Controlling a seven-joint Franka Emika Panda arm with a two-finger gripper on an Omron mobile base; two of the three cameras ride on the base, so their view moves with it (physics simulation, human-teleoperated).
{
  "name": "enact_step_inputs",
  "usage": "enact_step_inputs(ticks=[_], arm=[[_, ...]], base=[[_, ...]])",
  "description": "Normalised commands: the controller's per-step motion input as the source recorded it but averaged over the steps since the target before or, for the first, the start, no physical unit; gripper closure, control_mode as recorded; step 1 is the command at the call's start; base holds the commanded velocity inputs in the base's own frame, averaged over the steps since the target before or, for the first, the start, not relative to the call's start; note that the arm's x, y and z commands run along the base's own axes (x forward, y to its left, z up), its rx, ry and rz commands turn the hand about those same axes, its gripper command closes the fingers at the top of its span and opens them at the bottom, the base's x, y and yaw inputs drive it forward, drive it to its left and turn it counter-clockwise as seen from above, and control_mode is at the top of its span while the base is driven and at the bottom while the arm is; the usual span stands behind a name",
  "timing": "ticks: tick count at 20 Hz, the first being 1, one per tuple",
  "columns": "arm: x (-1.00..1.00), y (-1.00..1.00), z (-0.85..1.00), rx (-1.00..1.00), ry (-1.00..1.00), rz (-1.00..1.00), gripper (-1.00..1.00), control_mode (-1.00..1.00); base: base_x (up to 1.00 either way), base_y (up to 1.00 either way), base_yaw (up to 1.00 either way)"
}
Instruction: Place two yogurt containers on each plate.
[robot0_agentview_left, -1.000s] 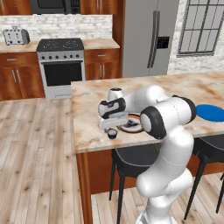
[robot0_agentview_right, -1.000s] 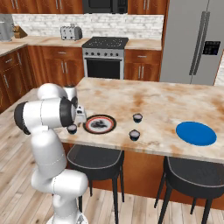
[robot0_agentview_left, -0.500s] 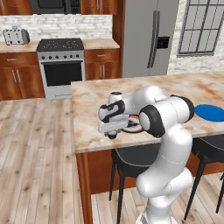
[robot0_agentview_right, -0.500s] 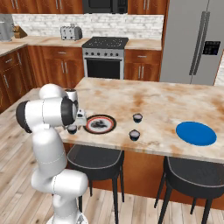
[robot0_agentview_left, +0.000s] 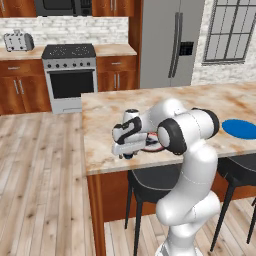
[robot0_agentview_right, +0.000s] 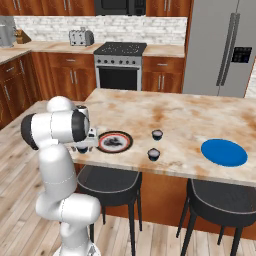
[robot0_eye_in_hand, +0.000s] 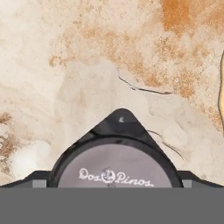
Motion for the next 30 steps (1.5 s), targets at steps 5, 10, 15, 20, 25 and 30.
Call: enact_step_inputs(ticks=[5,10,15,20,25,30], arm=[[0.00,0.00,0.00,0.00,0.00,0.00,1.00,-1.00],[0.00,0.00,0.24,0.00,0.00,0.00,1.00,-1.00],[0.34,-0.02,0.98,0.00,-0.01,0.00,1.00,-1.00],[0.97,-0.43,0.34,0.00,0.00,0.00,1.00,-1.00],[0.83,-0.67,-0.13,-0.01,0.16,0.00,1.00,-1.00],[-0.06,-0.53,-0.14,0.00,0.28,-0.01,1.00,-1.00]], base=[[0.00,0.00,0.00],[0.00,0.00,0.00],[0.00,0.00,0.00],[0.00,0.00,0.00],[0.00,0.00,0.00],[0.00,0.00,0.00]])
